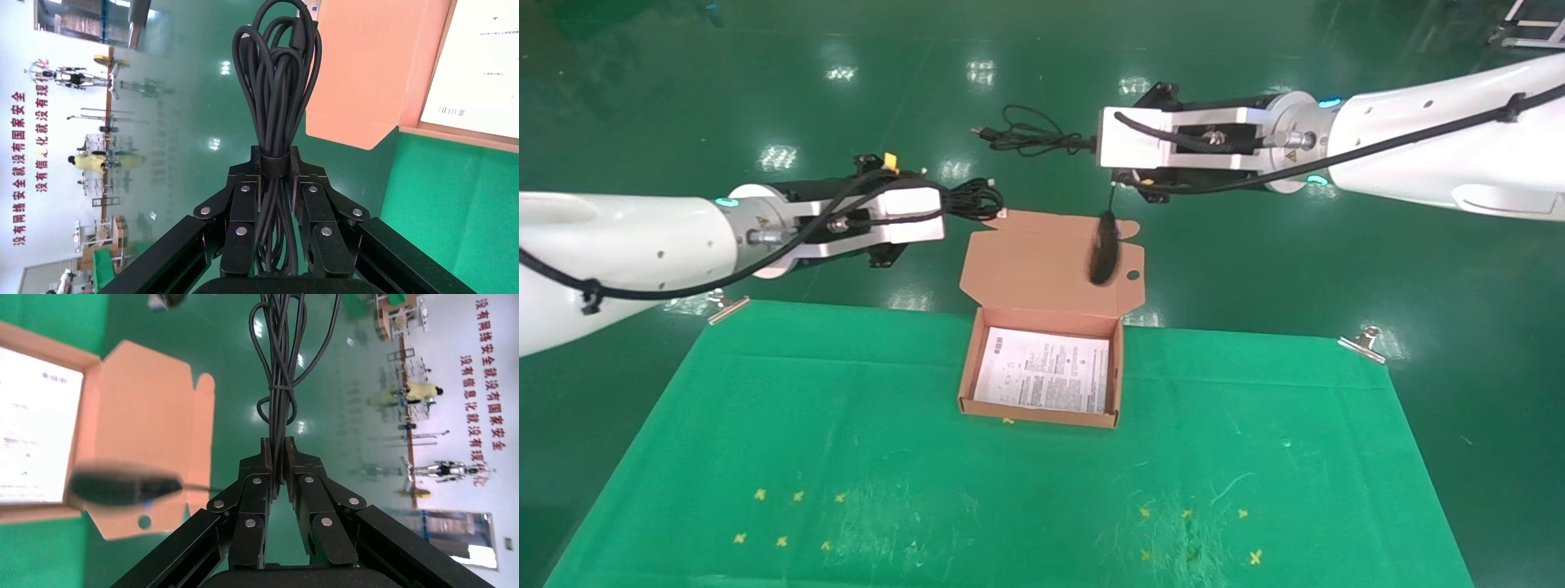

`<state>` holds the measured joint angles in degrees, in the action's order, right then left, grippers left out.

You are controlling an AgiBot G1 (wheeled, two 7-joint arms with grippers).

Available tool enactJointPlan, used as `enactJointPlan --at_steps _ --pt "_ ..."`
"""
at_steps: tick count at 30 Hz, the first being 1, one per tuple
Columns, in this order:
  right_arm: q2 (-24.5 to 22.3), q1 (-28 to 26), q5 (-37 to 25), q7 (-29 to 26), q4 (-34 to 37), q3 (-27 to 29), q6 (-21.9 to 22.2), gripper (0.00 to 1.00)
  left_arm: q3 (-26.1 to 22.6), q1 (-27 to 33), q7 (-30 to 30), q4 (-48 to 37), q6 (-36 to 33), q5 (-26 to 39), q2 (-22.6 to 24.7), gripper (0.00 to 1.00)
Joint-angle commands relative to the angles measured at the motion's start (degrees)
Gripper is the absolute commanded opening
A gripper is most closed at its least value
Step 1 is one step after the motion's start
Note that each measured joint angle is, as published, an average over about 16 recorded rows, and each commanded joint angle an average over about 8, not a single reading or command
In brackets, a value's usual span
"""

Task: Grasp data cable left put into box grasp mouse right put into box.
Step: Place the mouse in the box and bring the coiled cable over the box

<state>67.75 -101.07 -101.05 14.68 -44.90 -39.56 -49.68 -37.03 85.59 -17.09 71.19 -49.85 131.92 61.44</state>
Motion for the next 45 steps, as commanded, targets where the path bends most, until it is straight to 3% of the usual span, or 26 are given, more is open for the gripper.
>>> enactJointPlan --at_steps 1,10,19,26,45 --pt "0.4 0.1 0.5 0.3 0.2 0.1 0.0 0.0 0.0 -0.2 0.0 0.2 0.1 0.2 -0.1 0.0" --pt "3.1 2.1 2.1 2.8 4.6 0.2 1.2 0.0 -0.1 -2.1 -3.7 -0.7 -1.2 6.0 -1.4 0.0" --pt "8.5 2.3 5.0 8.9 14.3 0.4 1.6 0.0 0.2 -2.5 -8.1 -2.5 -3.6 12.0 -2.6 0.0" --pt "10.2 3.4 8.9 12.7 18.2 -0.9 1.3 0.0 0.2 -2.6 -9.6 -2.6 -4.8 14.3 -3.3 0.0" --pt "10.9 8.1 21.9 8.7 14.2 -16.4 7.3 0.0 0.2 -2.8 -10.2 -2.1 -5.3 15.0 -3.4 0.0"
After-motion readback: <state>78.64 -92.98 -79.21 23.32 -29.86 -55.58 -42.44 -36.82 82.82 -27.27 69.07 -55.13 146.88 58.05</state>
